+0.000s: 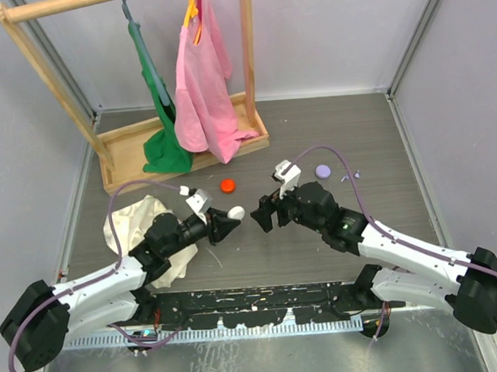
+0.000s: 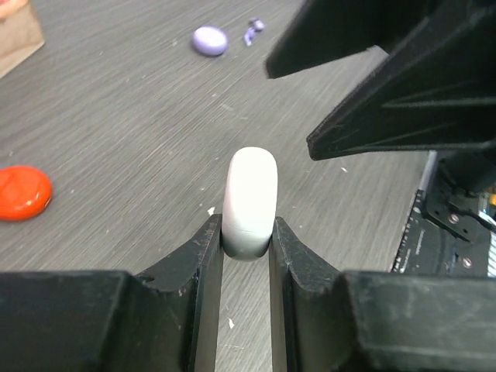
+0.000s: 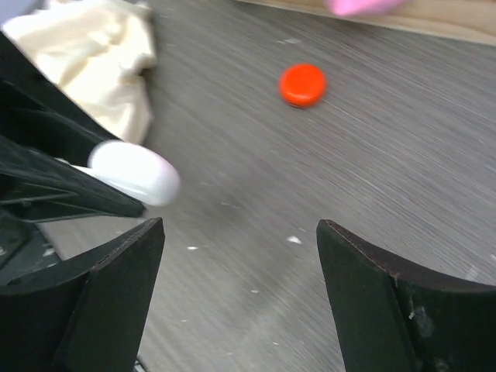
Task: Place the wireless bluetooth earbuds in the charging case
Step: Place the charging case at the center of the board, then pick up the charging case at the center of the board.
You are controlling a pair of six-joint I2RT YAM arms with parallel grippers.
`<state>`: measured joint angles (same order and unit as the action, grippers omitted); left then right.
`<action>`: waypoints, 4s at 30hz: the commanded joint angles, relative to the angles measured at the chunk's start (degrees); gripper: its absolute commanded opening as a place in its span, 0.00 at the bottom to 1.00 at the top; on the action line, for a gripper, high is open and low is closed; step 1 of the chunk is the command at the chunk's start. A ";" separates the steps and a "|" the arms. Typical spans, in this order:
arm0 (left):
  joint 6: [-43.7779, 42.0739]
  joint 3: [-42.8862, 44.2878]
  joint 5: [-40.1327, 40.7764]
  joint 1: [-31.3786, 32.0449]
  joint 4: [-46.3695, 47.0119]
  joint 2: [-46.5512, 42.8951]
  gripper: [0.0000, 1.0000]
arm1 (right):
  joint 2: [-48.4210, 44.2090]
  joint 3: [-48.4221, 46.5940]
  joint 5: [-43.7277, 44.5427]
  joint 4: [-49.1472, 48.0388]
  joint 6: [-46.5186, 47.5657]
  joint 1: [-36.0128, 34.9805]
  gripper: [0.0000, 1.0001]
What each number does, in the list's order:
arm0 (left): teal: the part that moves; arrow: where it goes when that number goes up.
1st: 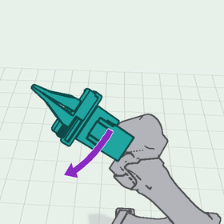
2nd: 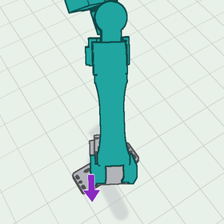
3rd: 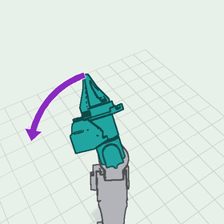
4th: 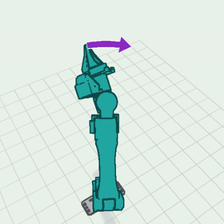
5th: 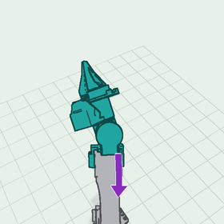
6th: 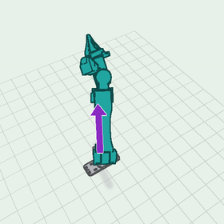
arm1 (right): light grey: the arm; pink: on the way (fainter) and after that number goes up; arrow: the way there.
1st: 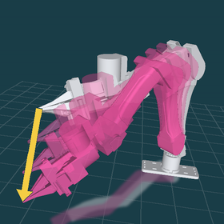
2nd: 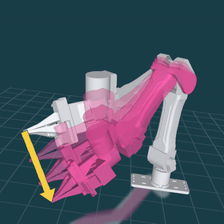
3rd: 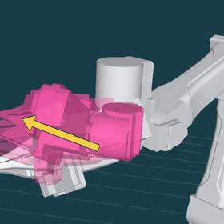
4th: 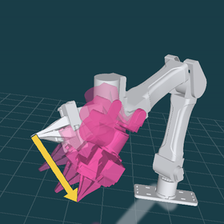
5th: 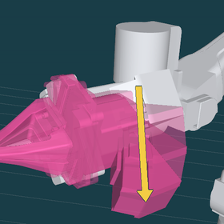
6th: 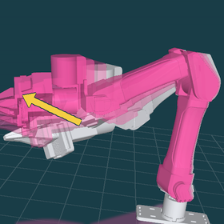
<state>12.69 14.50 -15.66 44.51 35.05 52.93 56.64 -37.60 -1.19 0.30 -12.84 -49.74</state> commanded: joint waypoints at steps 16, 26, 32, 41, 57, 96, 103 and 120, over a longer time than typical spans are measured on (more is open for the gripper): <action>23.01 12.25 16.94 -6.89 -11.74 21.57 0.09 | -14.58 21.49 31.32 -14.32 -1.66 0.25 0.86; 29.24 18.53 16.37 -12.70 -16.02 32.10 0.22 | -19.21 24.66 36.41 -15.26 -0.87 0.24 0.85; 31.84 21.91 13.50 -15.94 -17.21 37.55 0.29 | -18.27 24.42 36.86 -15.37 -0.52 0.24 0.85; 37.82 22.51 6.98 -20.86 -15.34 43.08 0.38 | -18.19 24.60 37.06 -15.59 -0.77 0.25 0.85; 34.94 20.67 15.36 -21.40 -27.97 33.98 0.72 | -16.08 24.03 37.64 -15.45 -0.79 0.23 0.86; 14.47 3.50 19.75 -18.27 -30.67 -18.52 0.98 | 16.81 -7.56 18.01 3.75 4.70 29.86 1.00; 14.77 3.69 24.09 -18.04 -32.83 -19.09 0.98 | 27.10 -15.23 8.04 4.66 5.38 38.02 0.97; 14.15 3.08 21.37 -18.06 -30.51 -17.78 0.98 | 46.87 -28.69 6.96 11.48 10.91 40.51 0.90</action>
<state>28.01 17.10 7.18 26.26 0.99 35.07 102.52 -63.20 6.26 10.41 -3.44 -9.30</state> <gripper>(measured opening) 0.980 0.902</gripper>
